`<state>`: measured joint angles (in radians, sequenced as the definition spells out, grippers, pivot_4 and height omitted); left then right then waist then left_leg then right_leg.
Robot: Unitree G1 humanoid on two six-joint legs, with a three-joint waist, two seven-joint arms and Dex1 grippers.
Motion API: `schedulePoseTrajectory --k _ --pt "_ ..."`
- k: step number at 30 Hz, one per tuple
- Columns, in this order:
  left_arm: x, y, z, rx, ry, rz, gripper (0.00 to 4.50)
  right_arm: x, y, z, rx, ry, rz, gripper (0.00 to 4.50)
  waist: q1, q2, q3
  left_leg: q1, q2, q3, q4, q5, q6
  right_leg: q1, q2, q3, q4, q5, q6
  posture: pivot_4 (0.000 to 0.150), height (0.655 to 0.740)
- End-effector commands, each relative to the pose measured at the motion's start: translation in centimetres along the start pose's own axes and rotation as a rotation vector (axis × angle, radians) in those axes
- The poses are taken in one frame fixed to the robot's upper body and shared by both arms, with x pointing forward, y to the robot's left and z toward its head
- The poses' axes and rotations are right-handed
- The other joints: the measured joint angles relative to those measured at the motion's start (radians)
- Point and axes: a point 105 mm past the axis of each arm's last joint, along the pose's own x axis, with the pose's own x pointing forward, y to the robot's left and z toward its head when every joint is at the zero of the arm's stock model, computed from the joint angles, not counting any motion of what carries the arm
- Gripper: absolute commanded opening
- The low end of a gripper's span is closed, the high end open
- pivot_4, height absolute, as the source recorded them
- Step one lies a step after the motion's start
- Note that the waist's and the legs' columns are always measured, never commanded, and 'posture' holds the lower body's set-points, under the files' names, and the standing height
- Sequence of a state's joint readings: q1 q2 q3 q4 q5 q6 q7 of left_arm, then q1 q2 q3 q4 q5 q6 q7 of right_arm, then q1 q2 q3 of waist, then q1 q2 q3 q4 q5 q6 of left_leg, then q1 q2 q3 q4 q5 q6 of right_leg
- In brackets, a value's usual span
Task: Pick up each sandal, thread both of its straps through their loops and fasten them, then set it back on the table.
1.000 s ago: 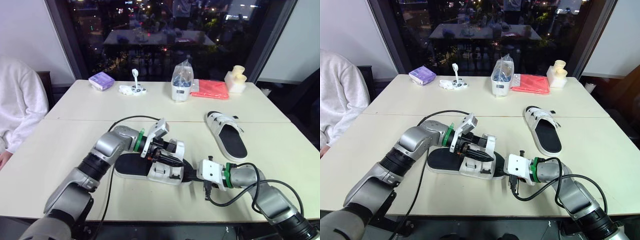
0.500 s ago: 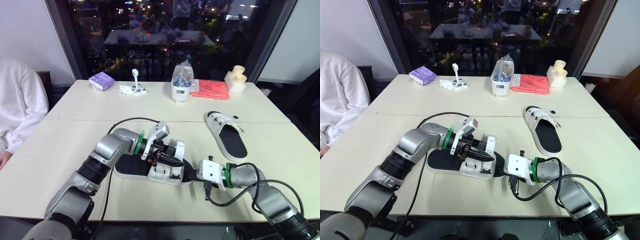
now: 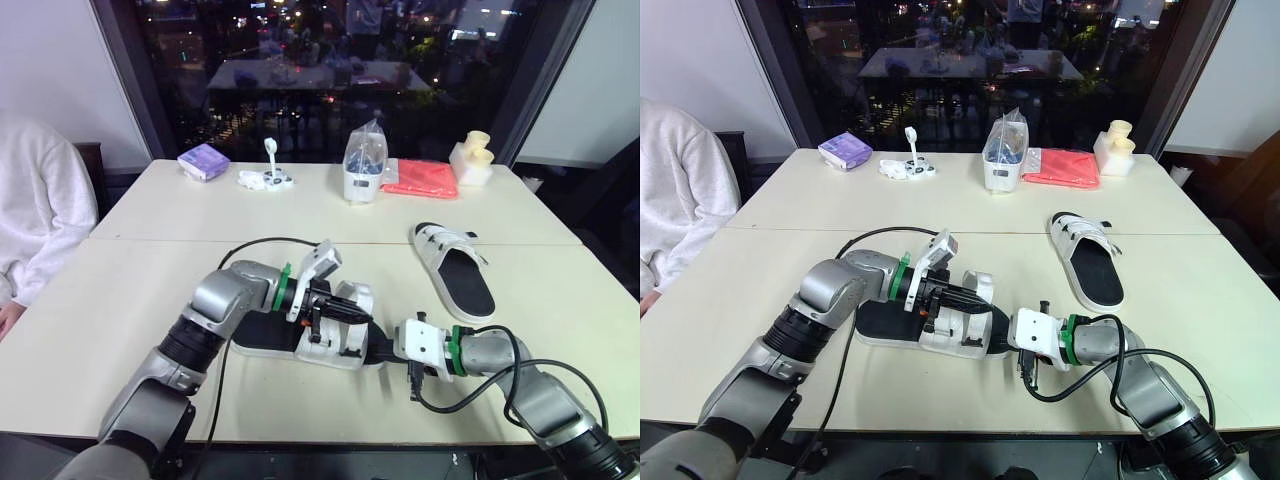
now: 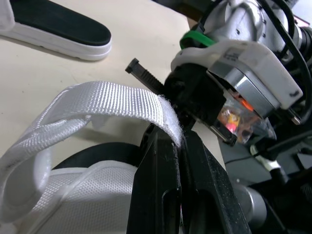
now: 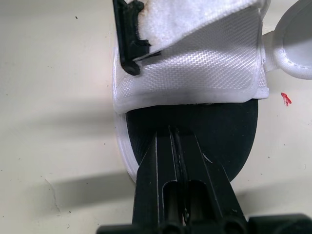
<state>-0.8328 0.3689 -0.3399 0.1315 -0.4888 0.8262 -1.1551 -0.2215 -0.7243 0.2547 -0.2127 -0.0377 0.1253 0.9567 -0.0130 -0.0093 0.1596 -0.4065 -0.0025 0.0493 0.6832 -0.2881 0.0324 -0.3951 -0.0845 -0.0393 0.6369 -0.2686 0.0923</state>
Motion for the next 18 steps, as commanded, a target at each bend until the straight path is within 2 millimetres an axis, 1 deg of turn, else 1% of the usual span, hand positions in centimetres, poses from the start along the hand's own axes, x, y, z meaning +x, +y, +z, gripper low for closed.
schedulePoseTrajectory --k 1,4,7,12,18 --pt "-0.2 -0.8 1.3 0.056 -0.031 -0.037 0.06 0.8 1.7 -1.3 0.042 0.047 0.067 0.00 0.000 0.000 0.000 0.000 0.000 0.000 0.000 0.000 0.000 0.000 0.000 0.000 0.000 0.000 0.000 0.150 0.7400" --pt "-0.4 -1.8 1.2 0.065 -0.037 -0.099 0.06 0.8 1.6 -1.3 0.040 0.050 0.065 0.00 -0.001 0.000 0.000 0.000 0.000 0.000 0.000 0.000 0.000 0.000 0.000 0.000 0.000 0.000 0.000 0.150 0.7400" --pt "-0.7 -2.1 1.2 0.059 -0.045 -0.126 0.06 0.7 1.6 -1.4 0.040 0.051 0.065 0.00 -0.001 0.000 0.000 0.000 0.000 0.000 0.000 0.000 -0.001 0.000 -0.001 0.000 0.000 0.000 0.000 0.150 0.7400" --pt "-1.1 -1.6 0.4 0.047 -0.041 -0.114 0.06 0.8 1.8 -1.3 0.040 0.050 0.067 0.00 -0.001 0.000 0.000 0.000 0.000 0.000 -0.001 0.000 -0.001 0.000 -0.001 0.000 0.000 -0.002 -0.003 0.150 0.7400" --pt "-1.4 -0.4 -1.5 -0.002 -0.042 -0.071 0.06 1.0 1.8 -1.2 0.040 0.044 0.068 0.00 -0.002 0.001 0.000 0.000 0.000 0.000 -0.001 0.000 -0.001 0.000 -0.002 0.000 0.000 -0.002 -0.003 0.150 0.7400"
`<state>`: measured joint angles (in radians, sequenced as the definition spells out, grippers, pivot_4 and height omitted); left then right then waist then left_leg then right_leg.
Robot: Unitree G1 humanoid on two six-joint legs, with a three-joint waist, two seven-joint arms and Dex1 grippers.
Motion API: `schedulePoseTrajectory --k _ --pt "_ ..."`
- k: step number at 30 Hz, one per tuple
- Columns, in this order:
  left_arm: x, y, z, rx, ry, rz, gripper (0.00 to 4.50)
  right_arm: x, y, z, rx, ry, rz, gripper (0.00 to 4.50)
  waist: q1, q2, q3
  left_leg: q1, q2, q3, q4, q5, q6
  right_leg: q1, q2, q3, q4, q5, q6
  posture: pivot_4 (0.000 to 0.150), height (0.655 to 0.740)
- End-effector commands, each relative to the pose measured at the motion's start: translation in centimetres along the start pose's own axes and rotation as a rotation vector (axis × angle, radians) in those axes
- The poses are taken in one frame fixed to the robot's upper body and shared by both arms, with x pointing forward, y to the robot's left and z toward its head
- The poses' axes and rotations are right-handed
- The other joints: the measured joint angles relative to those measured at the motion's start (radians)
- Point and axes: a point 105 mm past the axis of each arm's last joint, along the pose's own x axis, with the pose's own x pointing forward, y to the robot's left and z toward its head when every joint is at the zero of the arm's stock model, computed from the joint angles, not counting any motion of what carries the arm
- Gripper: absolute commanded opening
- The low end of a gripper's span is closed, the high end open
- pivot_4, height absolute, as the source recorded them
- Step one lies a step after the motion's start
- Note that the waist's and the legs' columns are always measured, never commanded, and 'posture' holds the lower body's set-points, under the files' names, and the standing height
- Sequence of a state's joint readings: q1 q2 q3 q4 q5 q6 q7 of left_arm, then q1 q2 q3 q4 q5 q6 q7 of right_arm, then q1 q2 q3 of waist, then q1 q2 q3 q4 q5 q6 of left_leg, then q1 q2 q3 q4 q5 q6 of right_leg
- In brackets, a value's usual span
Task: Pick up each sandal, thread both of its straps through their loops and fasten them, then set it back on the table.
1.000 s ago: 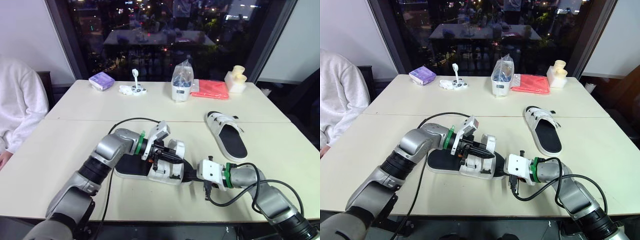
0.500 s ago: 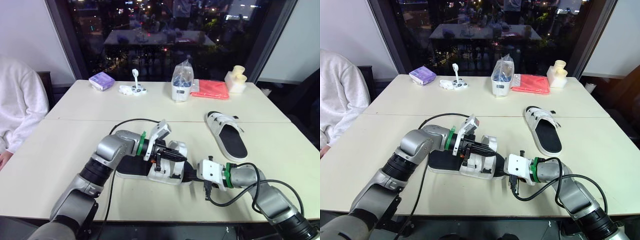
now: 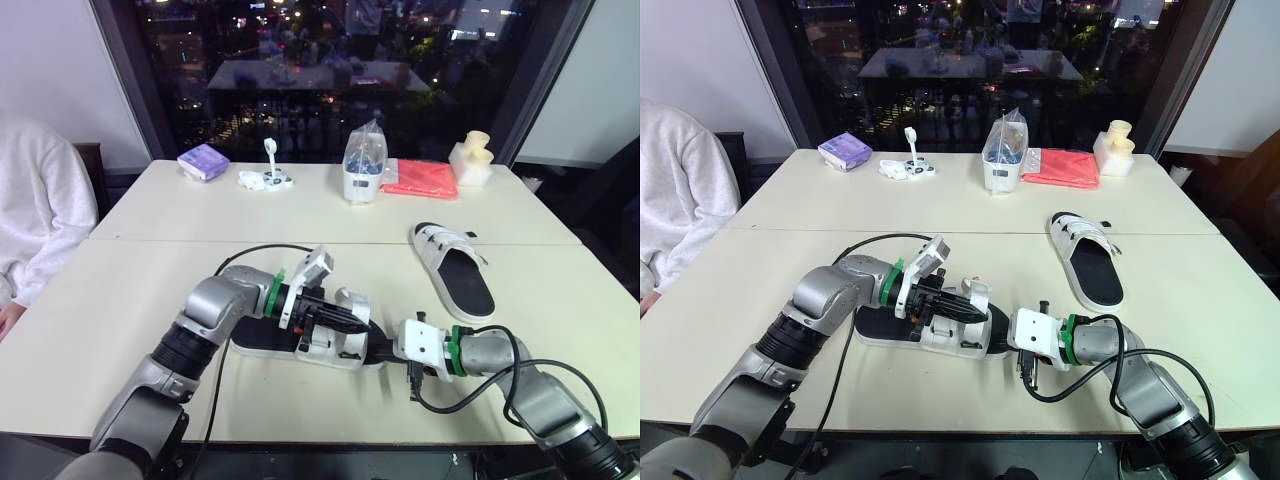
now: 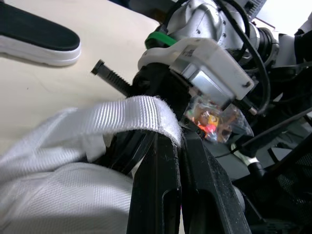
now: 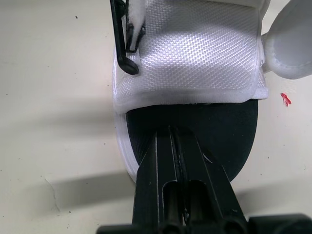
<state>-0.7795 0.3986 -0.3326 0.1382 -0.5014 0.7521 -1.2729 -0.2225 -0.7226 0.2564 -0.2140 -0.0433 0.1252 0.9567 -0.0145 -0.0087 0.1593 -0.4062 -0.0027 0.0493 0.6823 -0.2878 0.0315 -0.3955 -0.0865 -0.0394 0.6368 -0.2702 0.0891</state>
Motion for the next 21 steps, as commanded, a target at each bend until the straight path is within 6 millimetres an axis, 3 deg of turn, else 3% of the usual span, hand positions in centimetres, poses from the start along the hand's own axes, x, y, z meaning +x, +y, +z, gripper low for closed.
schedulePoseTrajectory --k 1,9,16,21 --pt "-0.6 0.6 -0.4 -0.022 -0.019 0.034 0.06 1.0 1.8 -1.2 0.045 0.042 0.068 0.00 0.000 0.000 0.000 0.000 0.000 0.000 0.000 0.000 0.000 0.000 0.000 0.000 0.000 0.000 0.000 0.150 0.7400" --pt "-0.9 2.8 -1.2 -0.071 -0.056 0.131 0.06 1.0 1.9 -1.1 0.047 0.039 0.070 0.00 -0.001 0.000 0.000 0.000 0.000 0.000 -0.001 0.000 0.000 0.000 0.000 0.000 0.000 0.000 0.000 0.150 0.7400" --pt "-0.7 1.4 -1.5 -0.040 -0.053 0.053 0.06 1.1 1.9 -1.1 0.048 0.039 0.070 0.00 -0.002 0.000 -0.001 0.000 0.000 0.000 -0.001 0.000 0.000 -0.001 -0.001 0.000 0.000 0.000 0.000 0.150 0.7400" --pt "-0.4 1.6 -1.2 -0.008 -0.052 0.091 0.06 1.1 1.9 -1.1 0.050 0.039 0.071 0.00 -0.001 0.001 -0.001 0.000 0.000 0.000 -0.002 0.000 0.000 -0.001 -0.001 0.000 -0.001 0.000 0.000 0.150 0.7400"
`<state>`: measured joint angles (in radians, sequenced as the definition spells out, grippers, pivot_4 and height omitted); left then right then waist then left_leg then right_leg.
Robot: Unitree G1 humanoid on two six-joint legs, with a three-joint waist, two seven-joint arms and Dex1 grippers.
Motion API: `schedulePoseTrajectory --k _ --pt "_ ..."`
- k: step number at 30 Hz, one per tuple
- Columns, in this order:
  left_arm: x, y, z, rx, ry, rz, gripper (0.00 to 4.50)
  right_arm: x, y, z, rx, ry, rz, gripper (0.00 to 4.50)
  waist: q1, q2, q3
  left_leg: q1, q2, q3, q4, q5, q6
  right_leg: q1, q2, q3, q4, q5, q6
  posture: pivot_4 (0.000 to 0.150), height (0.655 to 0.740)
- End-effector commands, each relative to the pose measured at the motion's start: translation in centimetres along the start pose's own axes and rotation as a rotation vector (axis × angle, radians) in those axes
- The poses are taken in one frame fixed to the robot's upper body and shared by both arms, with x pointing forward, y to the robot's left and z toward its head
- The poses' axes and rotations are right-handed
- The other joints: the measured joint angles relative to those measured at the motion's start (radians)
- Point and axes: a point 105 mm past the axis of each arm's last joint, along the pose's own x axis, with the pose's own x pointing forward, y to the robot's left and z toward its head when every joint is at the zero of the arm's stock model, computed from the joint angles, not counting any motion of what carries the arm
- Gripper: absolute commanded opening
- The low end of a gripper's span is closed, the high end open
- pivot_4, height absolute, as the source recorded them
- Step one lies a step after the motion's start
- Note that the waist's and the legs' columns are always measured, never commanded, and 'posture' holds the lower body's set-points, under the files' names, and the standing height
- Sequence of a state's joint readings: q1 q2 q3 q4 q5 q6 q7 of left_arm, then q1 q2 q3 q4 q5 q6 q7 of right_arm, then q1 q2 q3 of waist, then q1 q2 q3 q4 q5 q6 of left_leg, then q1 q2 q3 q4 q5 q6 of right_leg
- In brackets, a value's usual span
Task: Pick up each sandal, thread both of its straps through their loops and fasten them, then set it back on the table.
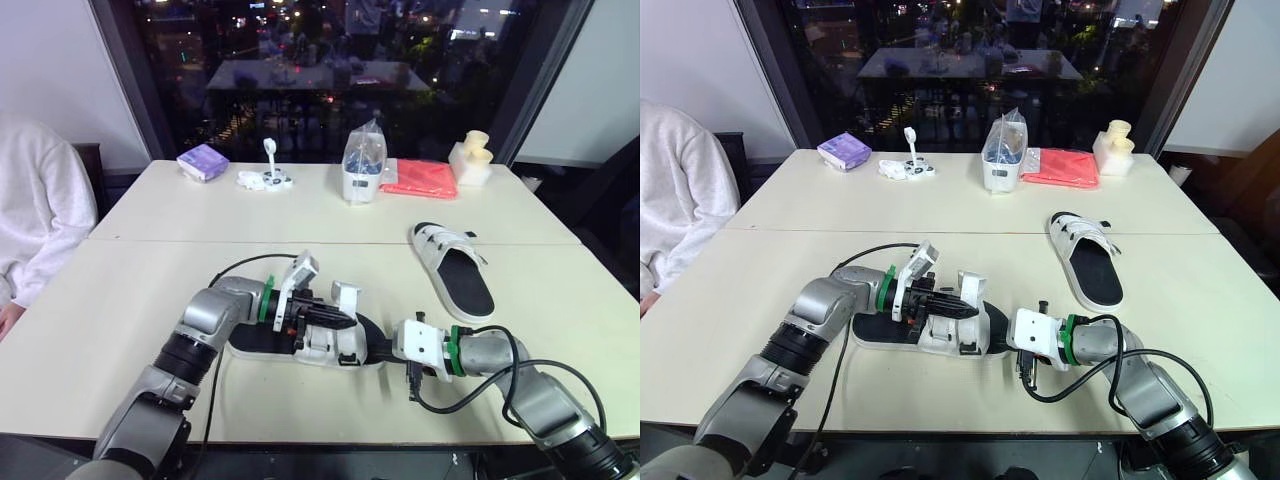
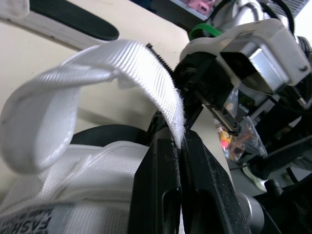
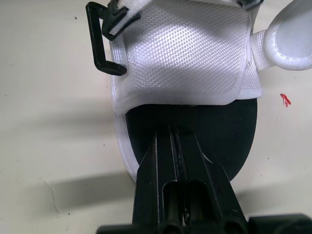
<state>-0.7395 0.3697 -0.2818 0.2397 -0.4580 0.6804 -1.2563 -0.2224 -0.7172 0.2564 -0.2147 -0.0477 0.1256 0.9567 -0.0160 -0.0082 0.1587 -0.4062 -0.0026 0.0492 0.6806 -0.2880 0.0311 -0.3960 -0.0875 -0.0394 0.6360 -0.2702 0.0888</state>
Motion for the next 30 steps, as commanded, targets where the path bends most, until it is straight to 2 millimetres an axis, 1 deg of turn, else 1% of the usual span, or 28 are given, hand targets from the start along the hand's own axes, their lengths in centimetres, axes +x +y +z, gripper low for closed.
schedulePoseTrajectory --k 1,4,9,17,22,23,27,30 --pt "0.5 -0.2 0.3 0.054 0.005 0.016 0.06 1.0 1.9 -1.2 0.051 0.040 0.072 0.00 0.000 0.000 0.000 0.000 0.000 0.000 0.000 0.000 0.000 0.000 0.000 0.000 0.000 0.000 0.000 0.150 0.7400" --pt "0.9 0.7 0.0 0.158 0.048 0.084 0.06 1.1 1.9 -1.1 0.051 0.038 0.072 0.00 0.001 0.000 0.000 0.000 0.000 0.000 0.000 0.000 0.000 0.000 0.000 0.000 0.000 0.000 0.000 0.150 0.7400" --pt "1.1 1.7 -0.1 0.247 0.077 0.147 0.06 1.1 1.9 -1.1 0.052 0.037 0.071 0.00 0.002 0.000 0.000 0.000 0.000 0.000 0.000 0.000 0.000 0.000 0.000 0.000 0.000 0.000 0.000 0.150 0.7400" --pt "1.3 1.4 0.2 0.271 0.067 0.127 0.06 1.1 1.8 -1.1 0.049 0.039 0.071 0.00 0.003 0.000 -0.001 0.000 0.000 0.000 0.000 0.000 0.000 0.000 -0.001 0.000 -0.001 0.000 -0.001 0.150 0.7400" --pt "1.4 1.7 0.6 0.339 0.054 0.156 0.06 1.1 1.7 -1.1 0.047 0.040 0.070 0.00 0.004 0.000 -0.001 0.000 0.000 0.000 0.000 0.000 0.000 0.000 -0.001 0.000 -0.001 0.000 -0.001 0.150 0.7400" --pt "1.5 1.6 0.8 0.358 0.043 0.156 0.06 1.0 1.8 -1.1 0.046 0.040 0.071 0.00 0.004 0.000 -0.001 0.000 0.000 0.000 0.000 0.000 0.000 0.000 -0.001 0.000 -0.001 0.000 -0.001 0.150 0.7400" --pt "1.7 0.1 2.0 0.353 -0.026 0.074 0.06 1.1 1.7 -1.1 0.047 0.039 0.072 0.00 0.003 0.000 -0.001 0.000 0.000 0.000 0.000 0.000 0.000 0.000 -0.001 0.000 -0.001 0.000 -0.001 0.150 0.7400" --pt "1.6 -0.6 2.3 0.356 -0.050 0.030 0.06 1.1 1.7 -1.1 0.047 0.039 0.071 0.00 0.003 0.000 -0.001 0.000 0.000 0.000 0.000 0.000 0.000 0.000 -0.001 0.000 -0.001 0.000 -0.001 0.150 0.7400"
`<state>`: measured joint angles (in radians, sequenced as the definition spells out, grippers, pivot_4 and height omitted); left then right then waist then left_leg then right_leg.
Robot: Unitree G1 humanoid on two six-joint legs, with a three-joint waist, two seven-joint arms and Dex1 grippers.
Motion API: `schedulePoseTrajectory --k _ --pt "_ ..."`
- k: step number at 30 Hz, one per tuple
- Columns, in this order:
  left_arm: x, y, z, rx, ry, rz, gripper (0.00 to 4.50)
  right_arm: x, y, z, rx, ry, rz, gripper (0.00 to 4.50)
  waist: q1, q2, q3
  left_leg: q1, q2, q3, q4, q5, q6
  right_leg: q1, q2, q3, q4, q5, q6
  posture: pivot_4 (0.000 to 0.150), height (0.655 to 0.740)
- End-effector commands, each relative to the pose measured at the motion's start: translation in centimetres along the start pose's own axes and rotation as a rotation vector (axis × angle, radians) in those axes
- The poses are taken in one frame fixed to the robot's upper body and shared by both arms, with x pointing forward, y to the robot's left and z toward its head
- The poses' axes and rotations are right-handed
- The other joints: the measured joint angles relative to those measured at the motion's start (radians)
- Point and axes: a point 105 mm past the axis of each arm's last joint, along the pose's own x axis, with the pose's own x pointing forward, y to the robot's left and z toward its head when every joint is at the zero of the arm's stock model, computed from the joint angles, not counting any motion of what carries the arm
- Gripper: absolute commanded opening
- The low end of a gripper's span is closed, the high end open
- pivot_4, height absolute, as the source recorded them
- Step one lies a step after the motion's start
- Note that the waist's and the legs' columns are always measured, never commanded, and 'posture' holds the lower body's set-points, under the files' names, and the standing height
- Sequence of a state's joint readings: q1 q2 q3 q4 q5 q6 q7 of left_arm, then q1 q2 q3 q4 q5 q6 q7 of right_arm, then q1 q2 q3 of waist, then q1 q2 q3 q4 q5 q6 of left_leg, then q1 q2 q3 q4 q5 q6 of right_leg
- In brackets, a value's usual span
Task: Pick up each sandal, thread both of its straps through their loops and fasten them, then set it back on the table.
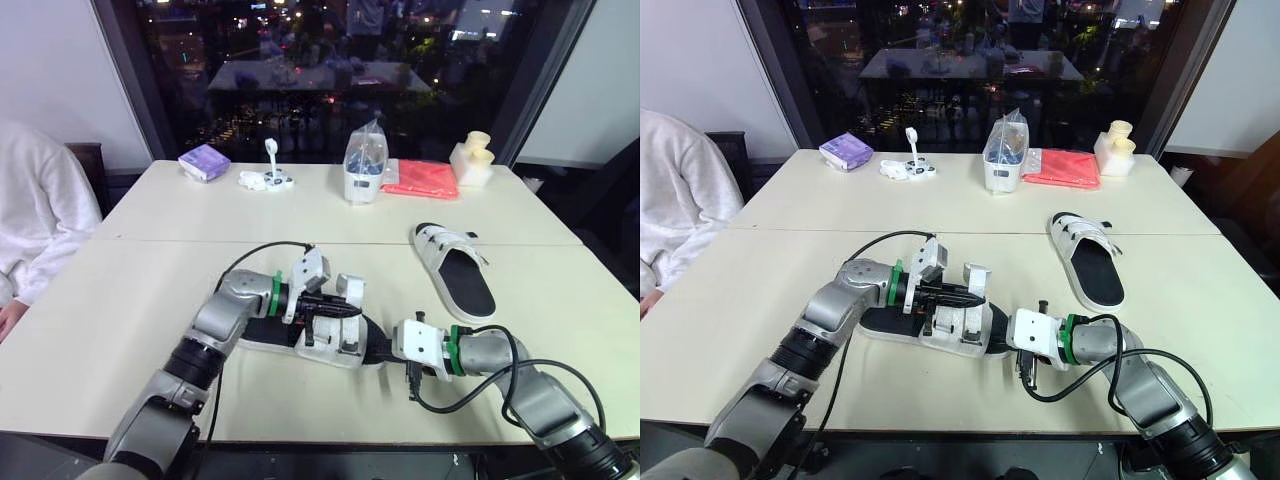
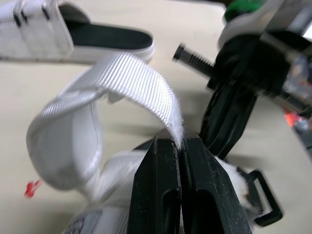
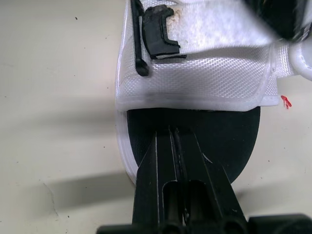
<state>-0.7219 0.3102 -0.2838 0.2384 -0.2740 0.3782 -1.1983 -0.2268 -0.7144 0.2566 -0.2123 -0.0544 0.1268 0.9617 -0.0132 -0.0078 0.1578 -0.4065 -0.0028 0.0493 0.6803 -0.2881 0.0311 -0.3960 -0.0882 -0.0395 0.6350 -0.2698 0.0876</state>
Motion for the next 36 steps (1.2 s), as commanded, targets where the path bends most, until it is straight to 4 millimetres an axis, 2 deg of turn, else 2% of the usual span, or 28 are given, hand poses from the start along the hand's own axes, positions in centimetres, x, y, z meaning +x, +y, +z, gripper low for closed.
schedulePoseTrajectory --k 1,15,27,32,36 --pt "0.3 -1.2 2.0 0.034 -0.082 -0.076 0.06 1.1 1.8 -1.1 0.050 0.035 0.070 0.00 0.000 0.000 0.000 0.000 0.000 0.000 0.000 0.000 0.000 0.000 0.000 0.000 0.000 0.000 0.000 0.150 0.7400" --pt "-0.4 -1.1 1.7 0.014 -0.081 -0.127 0.06 1.1 1.8 -1.0 0.052 0.032 0.069 0.00 -0.002 0.000 0.000 0.000 0.000 0.000 -0.001 0.000 0.000 0.000 0.000 0.000 -0.001 0.000 0.000 0.150 0.7400" --pt "-0.4 -0.3 0.3 0.083 -0.055 -0.135 0.06 1.0 1.7 -1.0 0.054 0.034 0.067 0.00 -0.002 0.000 0.000 0.000 0.000 0.000 -0.001 0.000 0.000 -0.001 0.000 0.000 -0.001 0.000 0.000 0.150 0.7400" --pt "-0.2 0.4 0.5 0.142 -0.088 -0.121 0.06 1.0 1.7 -1.0 0.053 0.034 0.068 0.00 -0.002 0.000 0.000 0.000 0.000 0.000 -0.001 0.000 0.000 -0.001 0.000 0.000 -0.001 0.000 0.000 0.150 0.7400" --pt "-0.1 0.0 0.6 0.172 -0.105 -0.167 0.06 1.0 1.7 -1.0 0.052 0.033 0.069 0.00 -0.001 0.000 0.000 0.000 0.000 0.000 -0.001 0.000 0.000 -0.001 0.000 0.000 -0.001 0.000 0.000 0.150 0.7400"
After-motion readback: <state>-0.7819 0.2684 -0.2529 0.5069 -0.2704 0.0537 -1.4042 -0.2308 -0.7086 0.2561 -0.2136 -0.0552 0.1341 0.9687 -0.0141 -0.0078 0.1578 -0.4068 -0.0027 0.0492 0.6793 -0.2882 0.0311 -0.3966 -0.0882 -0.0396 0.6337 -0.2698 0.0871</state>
